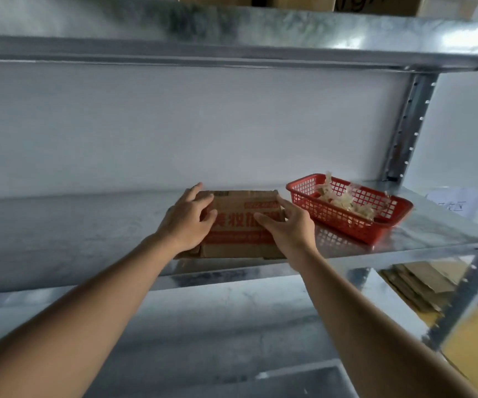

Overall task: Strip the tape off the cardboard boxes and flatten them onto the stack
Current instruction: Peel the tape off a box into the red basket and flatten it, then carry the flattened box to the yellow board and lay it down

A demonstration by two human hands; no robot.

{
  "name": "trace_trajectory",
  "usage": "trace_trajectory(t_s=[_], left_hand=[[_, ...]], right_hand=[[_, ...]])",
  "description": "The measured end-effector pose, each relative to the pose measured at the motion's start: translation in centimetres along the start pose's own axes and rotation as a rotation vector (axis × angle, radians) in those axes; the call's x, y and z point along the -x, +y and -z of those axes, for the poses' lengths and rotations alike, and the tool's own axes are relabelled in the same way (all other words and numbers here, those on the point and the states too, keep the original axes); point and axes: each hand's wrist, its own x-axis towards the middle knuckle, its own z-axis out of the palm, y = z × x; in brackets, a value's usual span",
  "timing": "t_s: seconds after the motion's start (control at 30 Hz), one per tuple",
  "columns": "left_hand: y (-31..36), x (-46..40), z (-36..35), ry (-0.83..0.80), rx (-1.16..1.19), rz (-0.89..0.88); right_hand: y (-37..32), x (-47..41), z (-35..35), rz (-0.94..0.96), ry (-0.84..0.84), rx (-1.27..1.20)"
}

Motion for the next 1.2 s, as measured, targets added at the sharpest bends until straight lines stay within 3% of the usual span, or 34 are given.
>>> trace_trajectory(t_s=[0.27,0.57,0.9,1.2], left_hand=[[1.2,4.7,-0.2,-0.163,-0.064,-0.156],[10.2,7.5,-3.7,-0.284,-0.018,-0.373],[24.6,11.4,-12.6,-0.407,-0.019,-0.586],[41.1,14.8,-23.1,-0.507,0.028,-0.612]], right_hand=[[1.3,9.2,3.4,-0.117,0.179,0.094],[2.9,17.6,12.0,-0.209,0.379,0.101],[9.1,26.0,25.6,-0.366,0.528,0.142],[17.2,29.6,41.5,-0.452,0.550,0.138]])
